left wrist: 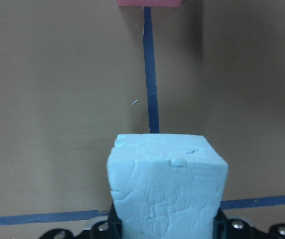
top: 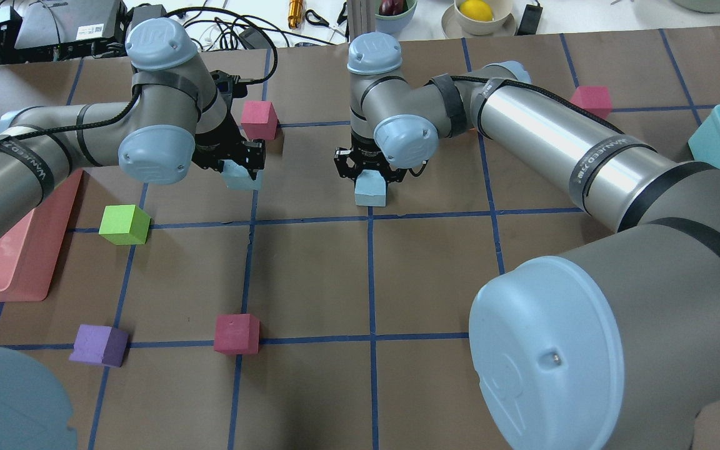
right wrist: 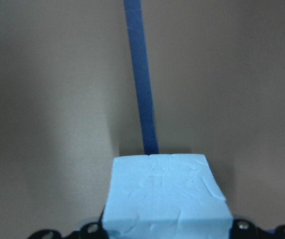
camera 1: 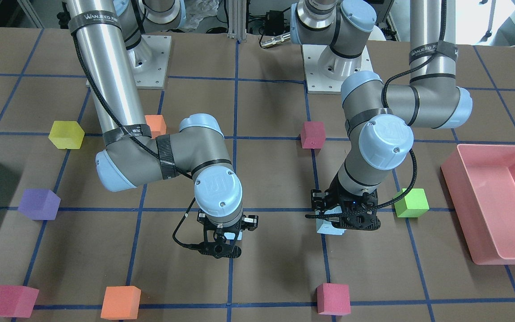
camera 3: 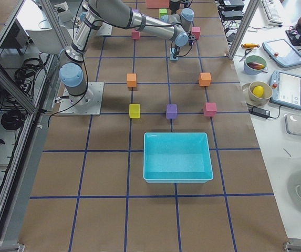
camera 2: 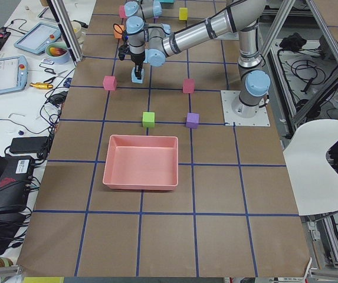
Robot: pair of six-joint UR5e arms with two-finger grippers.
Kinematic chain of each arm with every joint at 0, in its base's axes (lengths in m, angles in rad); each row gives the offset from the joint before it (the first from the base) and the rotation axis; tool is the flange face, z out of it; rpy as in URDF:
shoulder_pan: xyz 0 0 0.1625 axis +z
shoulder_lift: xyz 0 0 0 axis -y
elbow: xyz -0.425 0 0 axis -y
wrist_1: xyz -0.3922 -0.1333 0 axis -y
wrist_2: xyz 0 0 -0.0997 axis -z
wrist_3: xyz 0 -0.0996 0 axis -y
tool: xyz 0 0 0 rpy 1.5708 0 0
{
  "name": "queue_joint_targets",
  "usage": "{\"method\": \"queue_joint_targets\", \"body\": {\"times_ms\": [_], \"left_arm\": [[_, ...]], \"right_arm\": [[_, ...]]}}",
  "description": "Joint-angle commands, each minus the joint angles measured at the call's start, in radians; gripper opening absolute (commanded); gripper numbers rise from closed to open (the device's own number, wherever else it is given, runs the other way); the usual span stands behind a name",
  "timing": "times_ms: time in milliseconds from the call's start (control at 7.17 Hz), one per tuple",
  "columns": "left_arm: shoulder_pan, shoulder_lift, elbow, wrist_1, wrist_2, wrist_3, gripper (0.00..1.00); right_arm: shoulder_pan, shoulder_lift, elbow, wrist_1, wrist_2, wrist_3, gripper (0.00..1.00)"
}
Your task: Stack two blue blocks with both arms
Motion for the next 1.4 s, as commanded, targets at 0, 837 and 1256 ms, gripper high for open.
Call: {"method": "queue_joint_targets", "body": {"times_ms": [0,837,1256], "left_arm": [[-0.004,0.008,0.011,-0.02,-0.001,0.0,0.0],[-0.08,0.008,0.046,-0.041,-0.016,-0.093,0.0],[-0.224,-0.051,0.144,-0.061,-0.085,-0.29,0.0]], "right_arm": [[0.0,-0.001,0.002,0.0,-0.005,0.007,1.0],[-0.161,-0.189,-0.038,0.179,-0.031,-0.156,1.0],[-0.262,-0.33,-0.031,0.354,-0.06,-0.279,1.0]]}}
